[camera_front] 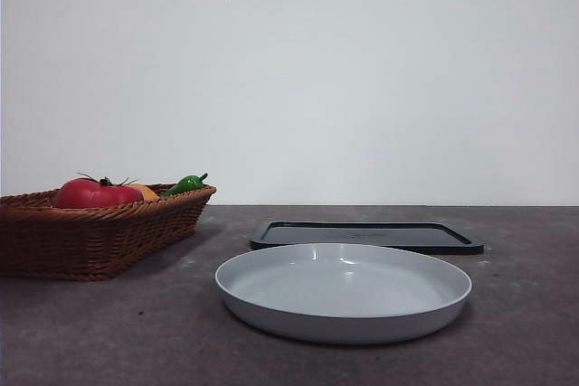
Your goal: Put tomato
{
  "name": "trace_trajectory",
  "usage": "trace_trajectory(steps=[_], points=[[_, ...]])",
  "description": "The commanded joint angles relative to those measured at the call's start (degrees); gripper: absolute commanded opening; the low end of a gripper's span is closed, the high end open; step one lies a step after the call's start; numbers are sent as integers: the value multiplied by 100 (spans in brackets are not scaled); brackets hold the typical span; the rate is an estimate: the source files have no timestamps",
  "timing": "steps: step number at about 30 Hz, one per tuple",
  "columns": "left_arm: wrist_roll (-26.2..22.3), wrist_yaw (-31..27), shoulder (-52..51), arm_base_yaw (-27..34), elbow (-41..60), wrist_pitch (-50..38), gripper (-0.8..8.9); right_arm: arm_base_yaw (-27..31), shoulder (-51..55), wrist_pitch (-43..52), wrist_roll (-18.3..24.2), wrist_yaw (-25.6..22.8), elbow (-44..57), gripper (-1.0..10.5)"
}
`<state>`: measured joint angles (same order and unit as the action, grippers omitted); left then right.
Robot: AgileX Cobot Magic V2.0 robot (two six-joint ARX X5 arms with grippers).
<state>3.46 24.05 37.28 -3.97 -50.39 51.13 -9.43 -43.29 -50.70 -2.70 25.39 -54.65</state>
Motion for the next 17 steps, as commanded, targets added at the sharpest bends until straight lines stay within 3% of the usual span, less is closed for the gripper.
trace_trajectory(steps=[1, 7, 9, 11, 14, 15, 17], points=[[-262, 31, 107, -138, -192, 149, 10, -291, -175, -68, 192, 17, -118, 13], [-280, 31, 111, -234, -197, 201, 11, -754, -269, -168, 232, 13, -118, 14], [-278, 28, 111, -234, -197, 197, 78, -758, -269, -170, 227, 13, -118, 14], [-275, 28, 111, -234, -197, 197, 224, -758, -269, -170, 225, 13, -118, 35], [-236, 26, 111, -234, -197, 197, 448, -758, -271, -170, 184, 13, -118, 322], [-236, 26, 111, -234, -197, 197, 471, -758, -269, -170, 184, 13, -118, 384], [-236, 24, 116, -234, -197, 186, 471, -758, -271, -170, 184, 13, -118, 404]])
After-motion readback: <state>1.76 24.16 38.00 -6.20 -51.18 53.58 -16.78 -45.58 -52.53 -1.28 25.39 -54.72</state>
